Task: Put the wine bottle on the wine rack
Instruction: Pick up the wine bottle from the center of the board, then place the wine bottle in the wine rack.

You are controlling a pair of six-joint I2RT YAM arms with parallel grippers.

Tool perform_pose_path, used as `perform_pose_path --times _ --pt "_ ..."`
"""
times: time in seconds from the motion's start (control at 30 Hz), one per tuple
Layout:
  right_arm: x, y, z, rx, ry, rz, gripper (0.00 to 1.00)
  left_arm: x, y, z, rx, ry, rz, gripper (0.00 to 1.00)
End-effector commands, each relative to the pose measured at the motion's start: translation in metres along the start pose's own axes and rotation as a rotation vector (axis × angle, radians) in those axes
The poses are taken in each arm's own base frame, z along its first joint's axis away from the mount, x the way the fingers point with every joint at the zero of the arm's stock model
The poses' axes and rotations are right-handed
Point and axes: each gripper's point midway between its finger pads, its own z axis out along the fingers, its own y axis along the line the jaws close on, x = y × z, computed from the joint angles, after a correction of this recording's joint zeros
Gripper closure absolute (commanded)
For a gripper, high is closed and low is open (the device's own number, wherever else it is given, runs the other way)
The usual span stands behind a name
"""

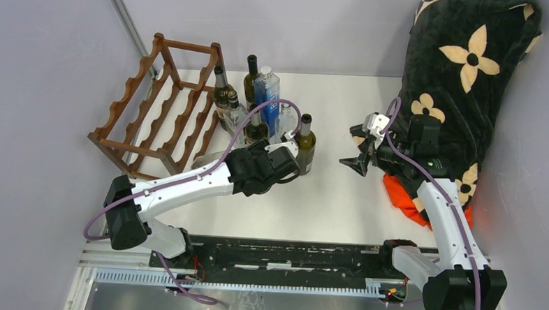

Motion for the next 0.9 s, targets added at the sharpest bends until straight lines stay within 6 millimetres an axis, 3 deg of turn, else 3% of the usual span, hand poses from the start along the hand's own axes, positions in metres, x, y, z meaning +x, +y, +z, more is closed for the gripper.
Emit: perform_pose_path --times 0.0,0.33,0.57,0.87 --pt "-0.012 -0.005 0.000 0.007 -0.027 -0.051 0.02 -0.009 0.029 0.006 -0.107 -0.022 0.015 0.98" --pt "-0.010 -0.005 -0.001 0.010 -0.020 -0.053 0.02 0.001 0.037 0.018 -0.162 0.034 0.041 0.98" --pt "-0.009 -0.005 0.000 0.009 -0.020 -0.052 0.02 0.011 0.042 0.016 -0.197 0.074 0.045 0.98" --pt "-0.010 -0.005 0.000 0.009 -0.019 -0.051 0.02 0.039 0.033 0.038 -0.199 0.136 0.033 0.98"
